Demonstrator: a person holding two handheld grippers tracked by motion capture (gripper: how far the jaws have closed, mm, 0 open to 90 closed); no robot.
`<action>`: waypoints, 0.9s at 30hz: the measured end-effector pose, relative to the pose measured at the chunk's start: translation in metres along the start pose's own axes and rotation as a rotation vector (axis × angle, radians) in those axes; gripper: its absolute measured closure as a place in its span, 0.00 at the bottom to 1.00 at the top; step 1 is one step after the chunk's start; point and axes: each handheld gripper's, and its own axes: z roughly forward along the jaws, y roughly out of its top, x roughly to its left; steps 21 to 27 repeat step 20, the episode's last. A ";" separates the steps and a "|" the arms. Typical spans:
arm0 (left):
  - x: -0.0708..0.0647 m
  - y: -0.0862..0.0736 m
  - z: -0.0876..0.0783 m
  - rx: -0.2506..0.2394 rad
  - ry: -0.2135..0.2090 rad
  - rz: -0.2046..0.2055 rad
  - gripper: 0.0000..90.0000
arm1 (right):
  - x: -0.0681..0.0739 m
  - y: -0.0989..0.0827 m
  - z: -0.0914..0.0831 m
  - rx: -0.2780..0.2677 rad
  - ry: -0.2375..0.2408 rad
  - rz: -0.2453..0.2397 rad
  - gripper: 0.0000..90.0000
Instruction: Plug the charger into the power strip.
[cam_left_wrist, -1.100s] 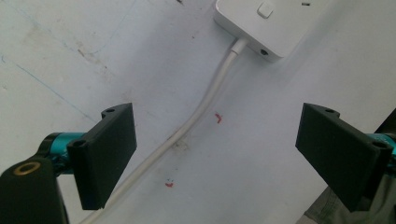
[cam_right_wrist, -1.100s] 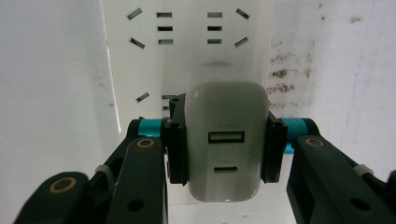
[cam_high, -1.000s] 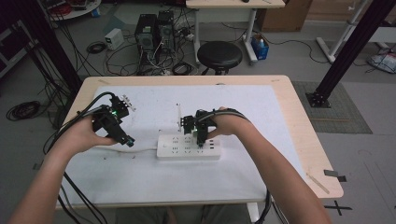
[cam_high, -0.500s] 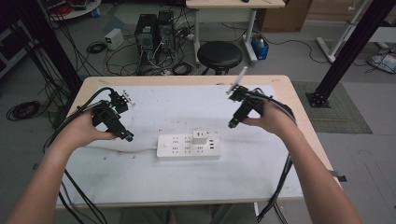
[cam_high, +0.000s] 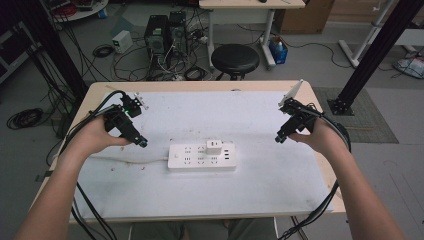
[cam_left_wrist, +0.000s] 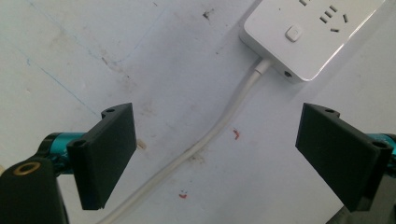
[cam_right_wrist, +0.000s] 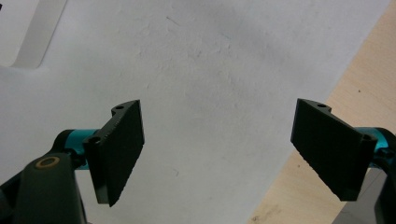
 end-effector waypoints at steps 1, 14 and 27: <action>0.000 0.001 0.000 0.002 0.003 0.002 0.14 | -0.002 -0.001 0.000 -0.002 0.001 0.000 0.19; -0.006 0.008 0.000 0.016 0.005 0.023 0.14 | -0.001 -0.002 0.001 0.000 0.003 -0.017 0.19; -0.007 0.010 0.001 0.012 0.006 0.026 0.14 | 0.000 -0.002 0.002 0.010 0.006 -0.025 0.19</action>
